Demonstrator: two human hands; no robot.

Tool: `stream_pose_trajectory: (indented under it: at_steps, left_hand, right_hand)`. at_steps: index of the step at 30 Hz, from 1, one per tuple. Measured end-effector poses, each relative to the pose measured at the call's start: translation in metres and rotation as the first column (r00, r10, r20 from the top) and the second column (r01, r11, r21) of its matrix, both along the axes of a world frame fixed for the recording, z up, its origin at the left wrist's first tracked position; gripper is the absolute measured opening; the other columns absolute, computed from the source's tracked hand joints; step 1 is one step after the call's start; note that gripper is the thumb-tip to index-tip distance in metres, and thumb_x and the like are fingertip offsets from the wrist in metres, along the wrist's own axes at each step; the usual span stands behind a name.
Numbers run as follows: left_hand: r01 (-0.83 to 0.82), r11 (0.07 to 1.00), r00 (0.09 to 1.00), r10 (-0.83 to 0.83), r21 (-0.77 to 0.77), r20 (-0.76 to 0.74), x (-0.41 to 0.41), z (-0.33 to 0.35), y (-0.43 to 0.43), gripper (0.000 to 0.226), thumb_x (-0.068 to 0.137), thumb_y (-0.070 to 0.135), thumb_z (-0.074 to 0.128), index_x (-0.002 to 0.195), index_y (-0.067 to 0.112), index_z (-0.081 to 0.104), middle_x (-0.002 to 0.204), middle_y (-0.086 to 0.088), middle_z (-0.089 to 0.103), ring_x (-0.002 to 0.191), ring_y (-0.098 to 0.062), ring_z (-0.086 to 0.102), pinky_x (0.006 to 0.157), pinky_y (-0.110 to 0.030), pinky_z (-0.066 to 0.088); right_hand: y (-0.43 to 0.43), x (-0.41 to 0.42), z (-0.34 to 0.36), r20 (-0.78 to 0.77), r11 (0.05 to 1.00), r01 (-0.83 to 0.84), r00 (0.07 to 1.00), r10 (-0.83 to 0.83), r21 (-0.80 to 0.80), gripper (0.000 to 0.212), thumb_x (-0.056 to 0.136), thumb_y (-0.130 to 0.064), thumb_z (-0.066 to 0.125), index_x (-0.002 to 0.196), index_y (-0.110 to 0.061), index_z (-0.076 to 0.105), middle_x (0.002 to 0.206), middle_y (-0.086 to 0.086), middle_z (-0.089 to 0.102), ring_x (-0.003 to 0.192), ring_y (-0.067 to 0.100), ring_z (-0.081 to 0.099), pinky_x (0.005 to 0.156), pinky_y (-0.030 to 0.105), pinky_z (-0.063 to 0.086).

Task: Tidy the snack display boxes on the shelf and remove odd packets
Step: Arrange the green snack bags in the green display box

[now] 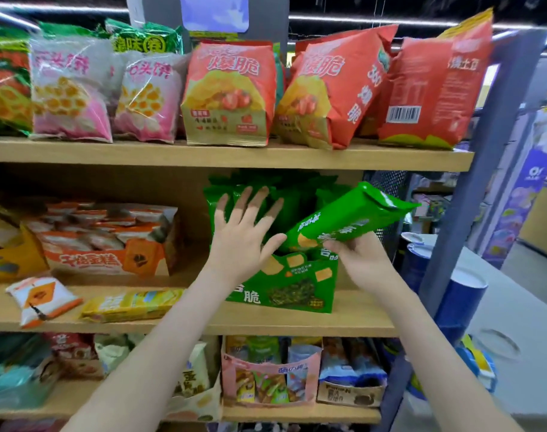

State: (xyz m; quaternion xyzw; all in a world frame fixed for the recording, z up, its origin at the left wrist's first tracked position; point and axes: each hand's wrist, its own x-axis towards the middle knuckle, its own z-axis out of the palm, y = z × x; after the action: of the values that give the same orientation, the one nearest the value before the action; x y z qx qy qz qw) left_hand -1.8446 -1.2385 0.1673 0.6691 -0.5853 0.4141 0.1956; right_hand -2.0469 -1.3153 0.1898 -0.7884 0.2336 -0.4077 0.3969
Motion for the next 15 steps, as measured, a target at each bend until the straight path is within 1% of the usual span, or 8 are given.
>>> stream_pose_trajectory:
  at_steps: [2, 6, 8, 9, 10, 11, 13, 15]
  left_hand:
    - [0.026, 1.0, 1.0, -0.026, -0.006, 0.003, 0.005, -0.003, -0.002, 0.067, 0.1, 0.059, 0.015, 0.139, 0.02, 0.053, 0.143, -0.014, 0.049, 0.137, -0.034, 0.036, 0.11, -0.052, 0.018]
    - [0.071, 0.996, 0.997, -0.073, -0.044, -0.04, 0.009, -0.008, -0.005, 0.072, 0.096, 0.067, 0.019, 0.144, 0.021, 0.044, 0.147, -0.013, 0.044, 0.14, -0.031, 0.029, 0.111, -0.053, 0.016]
    - [0.087, 0.994, 0.994, -0.091, -0.072, -0.065, 0.006, -0.009, -0.007, 0.07, 0.094, 0.068, 0.025, 0.146, 0.023, 0.039, 0.146, -0.012, 0.044, 0.14, -0.032, 0.029, 0.112, -0.054, 0.017]
    - [0.093, 0.992, 0.992, -0.099, -0.085, -0.073, 0.005, -0.009, -0.009, 0.069, 0.094, 0.067, 0.028, 0.147, 0.025, 0.037, 0.146, -0.013, 0.044, 0.14, -0.032, 0.029, 0.112, -0.054, 0.017]
    - [0.097, 0.991, 0.992, -0.105, -0.095, -0.076, 0.003, -0.009, -0.01, 0.068, 0.093, 0.067, 0.031, 0.147, 0.026, 0.037, 0.146, -0.013, 0.044, 0.14, -0.032, 0.029, 0.111, -0.054, 0.017]
    - [0.098, 0.99, 0.991, -0.106, -0.103, -0.075, 0.003, -0.009, -0.012, 0.067, 0.092, 0.067, 0.033, 0.147, 0.028, 0.037, 0.146, -0.013, 0.043, 0.14, -0.032, 0.029, 0.111, -0.054, 0.018]
    - [0.096, 0.989, 0.993, -0.104, -0.115, -0.062, 0.002, -0.008, -0.014, 0.065, 0.09, 0.066, 0.039, 0.145, 0.031, 0.042, 0.146, -0.013, 0.042, 0.14, -0.033, 0.029, 0.11, -0.054, 0.019]
    - [0.094, 0.989, 0.994, -0.1, -0.115, -0.046, 0.002, -0.008, -0.014, 0.064, 0.088, 0.065, 0.044, 0.142, 0.031, 0.048, 0.146, -0.014, 0.043, 0.139, -0.034, 0.029, 0.11, -0.054, 0.018]
  right_hand:
    - [-0.002, 0.005, -0.001, -0.112, 0.995, 0.008, 0.994, -0.018, -0.097, 0.023, 0.092, -0.006, 0.06, 0.104, -0.026, 0.057, 0.1, -0.021, 0.059, 0.101, 0.005, 0.053, 0.086, 0.014, 0.034]
    - [-0.003, 0.013, -0.003, -0.107, 0.981, 0.047, 0.992, -0.068, -0.189, 0.028, 0.092, -0.007, 0.061, 0.114, -0.022, 0.052, 0.1, -0.026, 0.05, 0.101, 0.003, 0.045, 0.075, 0.0, 0.031]
    - [-0.001, 0.016, -0.005, -0.036, 0.987, 0.072, 0.996, -0.078, -0.143, 0.046, 0.091, -0.004, 0.062, 0.126, -0.02, 0.037, 0.104, -0.027, 0.045, 0.099, -0.003, 0.047, 0.077, -0.007, 0.028]
    - [0.001, 0.018, -0.007, 0.028, 0.988, 0.092, 0.996, -0.089, -0.121, 0.06, 0.09, -0.002, 0.063, 0.134, -0.017, 0.025, 0.109, -0.025, 0.045, 0.096, -0.008, 0.05, 0.082, -0.005, 0.031]
    - [0.003, 0.019, -0.01, 0.113, 0.984, 0.119, 0.988, -0.105, -0.131, 0.074, 0.088, 0.002, 0.064, 0.139, -0.016, 0.015, 0.116, -0.02, 0.045, 0.098, -0.012, 0.051, 0.089, 0.001, 0.037]
    - [0.005, 0.02, -0.014, 0.205, 0.971, 0.163, 0.971, -0.126, -0.175, 0.084, 0.086, 0.005, 0.065, 0.142, -0.017, 0.008, 0.125, -0.011, 0.044, 0.109, -0.008, 0.051, 0.096, 0.013, 0.043]
    - [0.011, 0.026, -0.022, 0.36, 0.918, 0.282, 0.917, -0.172, -0.28, 0.09, 0.082, 0.005, 0.068, 0.142, -0.027, 0.008, 0.142, -0.003, 0.031, 0.127, 0.013, 0.047, 0.101, 0.038, 0.048]
    - [0.017, 0.034, -0.024, 0.426, 0.861, 0.374, 0.879, -0.212, -0.343, 0.088, 0.085, -0.003, 0.068, 0.142, -0.033, 0.008, 0.15, 0.003, 0.02, 0.136, 0.029, 0.036, 0.105, 0.05, 0.043]
